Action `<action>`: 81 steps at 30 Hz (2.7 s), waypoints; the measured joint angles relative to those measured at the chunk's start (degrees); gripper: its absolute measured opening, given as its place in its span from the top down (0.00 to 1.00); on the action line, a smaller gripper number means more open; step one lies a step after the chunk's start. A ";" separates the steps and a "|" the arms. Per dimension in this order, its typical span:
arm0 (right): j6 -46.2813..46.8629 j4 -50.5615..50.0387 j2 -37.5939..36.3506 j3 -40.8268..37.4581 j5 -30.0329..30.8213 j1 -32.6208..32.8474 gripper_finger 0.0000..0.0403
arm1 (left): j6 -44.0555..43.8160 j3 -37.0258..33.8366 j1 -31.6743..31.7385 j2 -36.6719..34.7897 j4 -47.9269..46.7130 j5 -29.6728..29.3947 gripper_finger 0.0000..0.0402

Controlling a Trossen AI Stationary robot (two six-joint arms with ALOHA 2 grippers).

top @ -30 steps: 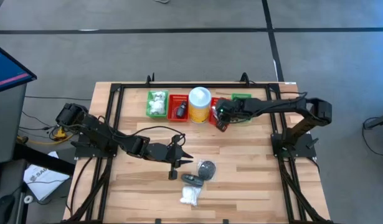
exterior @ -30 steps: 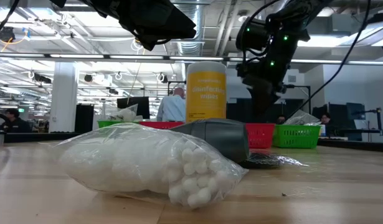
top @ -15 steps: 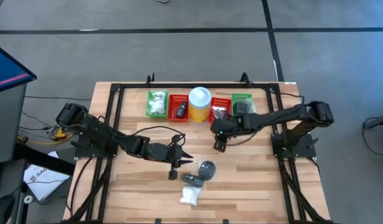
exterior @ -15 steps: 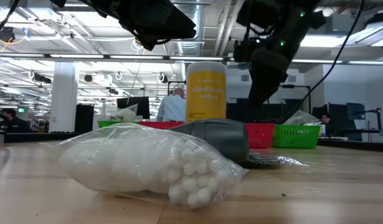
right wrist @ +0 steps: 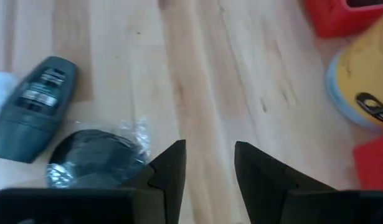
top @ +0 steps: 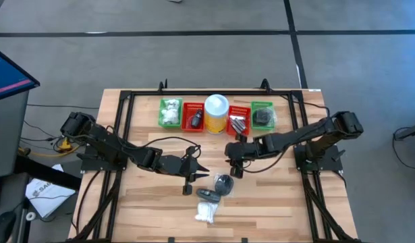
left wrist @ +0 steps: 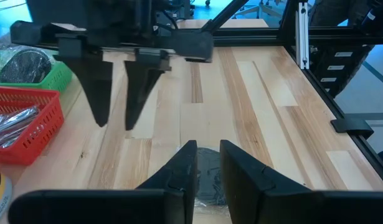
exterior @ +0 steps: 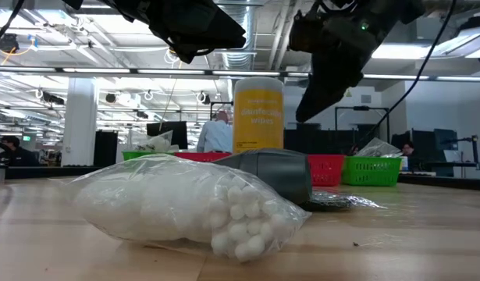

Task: Pick & Place Travel size toiletries
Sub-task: Put the black hairbrush into the right green bin

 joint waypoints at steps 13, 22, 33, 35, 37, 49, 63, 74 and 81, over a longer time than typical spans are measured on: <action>-2.91 6.99 8.45 0.07 -7.13 2.33 0.68 | 0.00 0.04 0.00 0.00 0.01 -0.01 0.85; -2.93 12.02 13.20 0.00 -7.72 2.34 0.67 | 0.00 0.04 0.00 0.00 0.07 -0.01 0.85; -2.92 17.21 16.99 0.02 -10.55 2.32 0.66 | 0.00 0.04 0.00 0.00 0.00 -0.01 0.85; -2.90 17.73 17.00 0.00 -10.54 2.39 0.66 | 0.00 0.04 0.00 0.00 0.01 -0.01 0.85; -2.92 18.89 16.98 0.00 -10.54 2.60 0.65 | 0.00 0.04 0.02 0.00 0.00 -0.01 0.85; -2.95 23.36 21.63 0.10 -10.59 2.58 0.66 | 0.00 0.04 0.01 0.00 0.05 -0.01 0.85; -4.40 21.25 22.40 0.26 -10.29 2.54 0.85 | 0.00 0.04 0.00 0.00 -0.06 0.01 0.85; -6.05 20.16 21.68 0.08 -12.73 1.66 1.00 | 0.00 0.04 0.02 0.00 -0.02 -0.01 0.85; -6.95 15.25 15.82 -0.37 -12.51 1.93 1.00 | 0.00 0.03 0.01 0.00 -0.02 -0.01 0.85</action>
